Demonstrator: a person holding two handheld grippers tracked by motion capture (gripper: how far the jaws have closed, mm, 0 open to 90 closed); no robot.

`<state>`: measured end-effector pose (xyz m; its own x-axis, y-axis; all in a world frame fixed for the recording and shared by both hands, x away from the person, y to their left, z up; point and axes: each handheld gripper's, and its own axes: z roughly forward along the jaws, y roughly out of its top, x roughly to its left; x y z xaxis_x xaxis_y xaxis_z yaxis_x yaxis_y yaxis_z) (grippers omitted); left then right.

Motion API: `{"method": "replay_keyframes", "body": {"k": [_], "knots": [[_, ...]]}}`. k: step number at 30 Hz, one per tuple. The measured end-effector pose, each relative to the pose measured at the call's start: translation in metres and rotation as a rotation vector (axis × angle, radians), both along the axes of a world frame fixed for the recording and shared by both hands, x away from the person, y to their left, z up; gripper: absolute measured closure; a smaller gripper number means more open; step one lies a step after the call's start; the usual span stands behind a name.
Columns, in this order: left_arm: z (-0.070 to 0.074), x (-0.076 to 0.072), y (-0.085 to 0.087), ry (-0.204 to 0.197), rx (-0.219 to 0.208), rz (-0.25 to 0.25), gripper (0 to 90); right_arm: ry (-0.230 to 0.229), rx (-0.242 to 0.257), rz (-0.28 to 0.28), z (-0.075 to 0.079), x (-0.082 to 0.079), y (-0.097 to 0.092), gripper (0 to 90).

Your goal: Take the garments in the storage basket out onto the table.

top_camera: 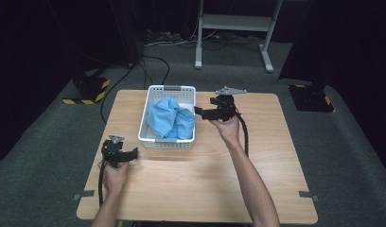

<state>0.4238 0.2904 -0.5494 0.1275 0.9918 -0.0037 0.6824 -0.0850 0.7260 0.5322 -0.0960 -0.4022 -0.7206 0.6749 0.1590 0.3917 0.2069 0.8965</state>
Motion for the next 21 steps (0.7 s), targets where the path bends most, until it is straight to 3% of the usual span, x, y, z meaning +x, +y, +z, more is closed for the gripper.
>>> {"method": "replay_keyframes", "body": {"k": [2, 11, 21], "knots": [[0.000, 0.000, 0.000, 0.000, -0.001, -0.001, 9.3, -0.006, -0.030, 0.011, 0.001, 0.002, 0.008, 11.0], [0.000, 0.000, 0.000, 0.000, 0.001, 0.000, 9.3, -0.006, 0.008, 0.032, 0.005, 0.007, 0.027, 11.5], [0.000, 0.000, 0.000, 0.000, 0.001, -0.001, 9.1, 0.007, -0.034, 0.045, 0.003, 0.012, 0.051, 11.2]]}}
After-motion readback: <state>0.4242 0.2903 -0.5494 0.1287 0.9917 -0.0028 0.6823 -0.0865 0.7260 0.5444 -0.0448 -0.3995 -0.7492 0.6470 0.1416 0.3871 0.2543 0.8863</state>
